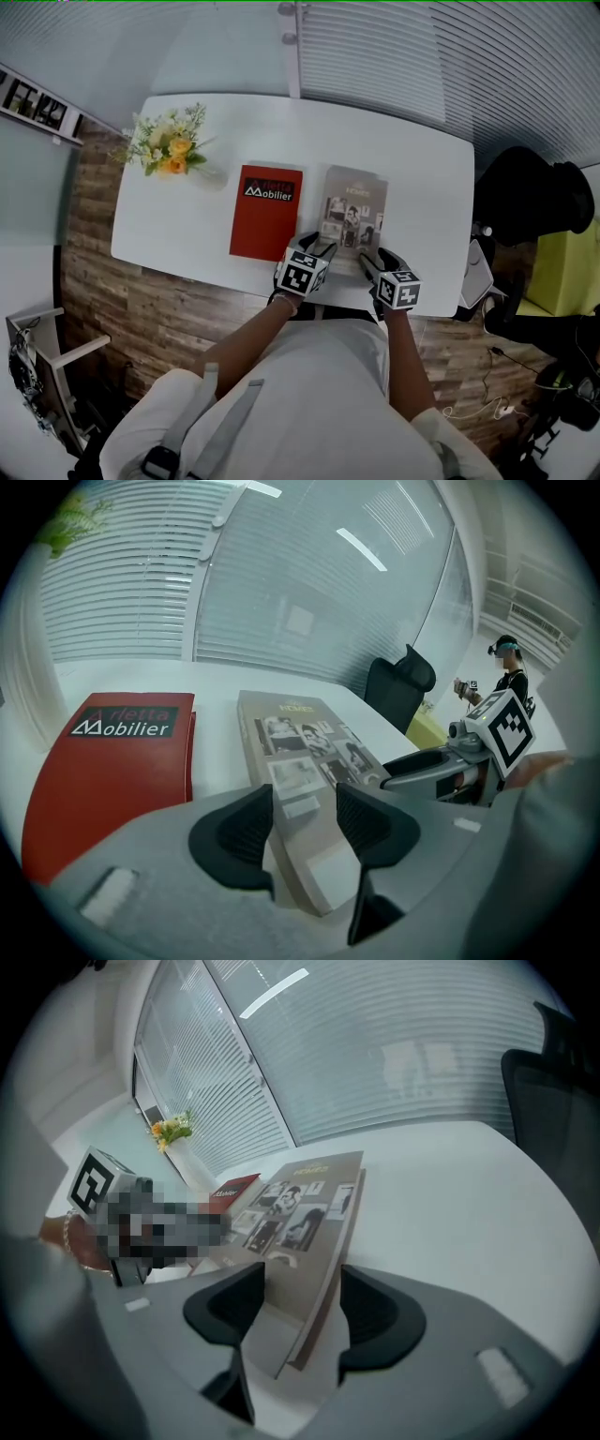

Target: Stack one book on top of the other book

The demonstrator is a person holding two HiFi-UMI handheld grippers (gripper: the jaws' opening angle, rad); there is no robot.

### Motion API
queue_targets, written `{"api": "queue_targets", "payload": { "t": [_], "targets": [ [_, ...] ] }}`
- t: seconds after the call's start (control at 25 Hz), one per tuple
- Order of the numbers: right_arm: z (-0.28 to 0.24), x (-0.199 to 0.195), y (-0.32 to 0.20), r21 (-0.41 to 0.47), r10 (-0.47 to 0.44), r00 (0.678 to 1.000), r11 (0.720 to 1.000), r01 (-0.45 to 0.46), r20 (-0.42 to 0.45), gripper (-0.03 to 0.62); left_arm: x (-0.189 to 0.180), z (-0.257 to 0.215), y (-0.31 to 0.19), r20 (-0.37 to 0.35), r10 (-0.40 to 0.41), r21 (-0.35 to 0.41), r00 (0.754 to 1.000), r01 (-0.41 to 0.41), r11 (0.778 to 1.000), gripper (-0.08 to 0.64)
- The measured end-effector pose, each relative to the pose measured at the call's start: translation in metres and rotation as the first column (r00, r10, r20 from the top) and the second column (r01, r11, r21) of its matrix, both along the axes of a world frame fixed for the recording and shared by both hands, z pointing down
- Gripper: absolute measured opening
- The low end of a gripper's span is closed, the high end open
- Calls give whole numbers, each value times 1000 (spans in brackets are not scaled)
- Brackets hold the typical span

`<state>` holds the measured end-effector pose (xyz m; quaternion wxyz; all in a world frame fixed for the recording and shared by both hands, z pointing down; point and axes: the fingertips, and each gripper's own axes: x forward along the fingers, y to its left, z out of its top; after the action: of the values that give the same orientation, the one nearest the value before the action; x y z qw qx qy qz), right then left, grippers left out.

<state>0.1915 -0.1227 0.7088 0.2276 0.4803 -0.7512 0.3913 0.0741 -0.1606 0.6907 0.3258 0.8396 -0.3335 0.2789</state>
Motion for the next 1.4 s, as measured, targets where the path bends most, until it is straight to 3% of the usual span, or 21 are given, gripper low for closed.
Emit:
{"api": "queue_targets", "payload": {
  "t": [0.24, 0.52, 1.4],
  "targets": [
    [1, 0, 0, -3, 10, 1000, 1000, -10, 28, 252, -6, 6, -1, 35, -55, -56, 998, 57, 997, 258],
    [1, -7, 1, -10, -6, 998, 1000, 7, 62, 215, 2, 11, -1, 25, -34, -104, 999, 37, 994, 264],
    [-37, -19, -2, 55, -19, 999, 998, 17, 47, 207, -10, -17, -4, -23, -84, -61, 996, 83, 995, 256]
  ]
}}
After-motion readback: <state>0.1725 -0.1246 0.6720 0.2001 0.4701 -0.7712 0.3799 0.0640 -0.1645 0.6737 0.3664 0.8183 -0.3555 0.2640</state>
